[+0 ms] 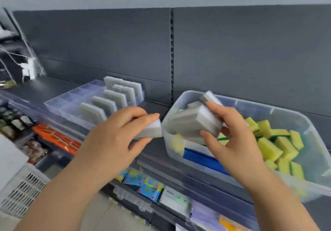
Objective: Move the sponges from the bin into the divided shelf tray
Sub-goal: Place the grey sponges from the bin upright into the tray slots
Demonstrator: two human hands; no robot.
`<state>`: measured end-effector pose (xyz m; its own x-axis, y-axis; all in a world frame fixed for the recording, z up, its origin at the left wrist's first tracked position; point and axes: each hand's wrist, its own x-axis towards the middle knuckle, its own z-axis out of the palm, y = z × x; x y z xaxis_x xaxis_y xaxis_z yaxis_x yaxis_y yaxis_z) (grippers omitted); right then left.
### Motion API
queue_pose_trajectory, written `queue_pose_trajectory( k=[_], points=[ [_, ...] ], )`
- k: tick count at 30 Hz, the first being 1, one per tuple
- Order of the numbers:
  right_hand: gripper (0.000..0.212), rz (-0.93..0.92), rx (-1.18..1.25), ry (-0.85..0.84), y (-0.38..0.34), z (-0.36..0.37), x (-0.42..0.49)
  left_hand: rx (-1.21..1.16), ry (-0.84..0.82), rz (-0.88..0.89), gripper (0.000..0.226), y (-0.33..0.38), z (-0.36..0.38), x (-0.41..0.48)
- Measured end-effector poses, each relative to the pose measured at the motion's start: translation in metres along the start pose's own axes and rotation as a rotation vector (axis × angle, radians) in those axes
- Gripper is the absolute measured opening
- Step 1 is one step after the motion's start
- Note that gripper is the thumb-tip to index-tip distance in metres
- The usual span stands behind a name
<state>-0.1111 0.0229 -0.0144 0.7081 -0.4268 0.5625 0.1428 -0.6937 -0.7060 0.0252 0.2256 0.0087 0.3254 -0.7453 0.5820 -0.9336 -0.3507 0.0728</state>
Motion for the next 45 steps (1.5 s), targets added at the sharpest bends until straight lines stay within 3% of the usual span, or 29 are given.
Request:
queue_pose_trajectory(
  k=[8,13,17,22,32,38,45],
  points=[
    [0.062,-0.13,0.0,-0.232,-0.084,0.172,-0.012,0.055,-0.025,-0.151,0.048,-0.128,-0.058,-0.131],
    [0.058,-0.112,-0.018,-0.207,-0.098,0.226,0.014,0.019,-0.017,-0.242,0.062,-0.185,-0.061,-0.155],
    [0.058,-0.062,-0.014,-0.166,-0.086,0.266,0.052,0.101,-0.012,-0.215,0.057,-0.237,-0.05,-0.142],
    [0.062,-0.04,0.002,-0.075,-0.056,0.313,0.122,0.185,-0.003,-0.11,0.033,-0.315,-0.027,-0.096],
    [0.056,0.06,-0.043,0.005,-0.009,0.361,0.273,0.084,0.048,-0.174,0.04,-0.443,0.005,-0.003],
    [0.054,0.108,-0.21,-0.062,0.006,0.387,0.307,-0.075,0.045,-0.262,0.037,-0.493,0.045,0.013],
    [0.051,0.211,-0.456,-0.184,0.007,0.426,0.341,-0.217,0.017,-0.083,0.038,-0.571,0.076,0.056]
  ],
)
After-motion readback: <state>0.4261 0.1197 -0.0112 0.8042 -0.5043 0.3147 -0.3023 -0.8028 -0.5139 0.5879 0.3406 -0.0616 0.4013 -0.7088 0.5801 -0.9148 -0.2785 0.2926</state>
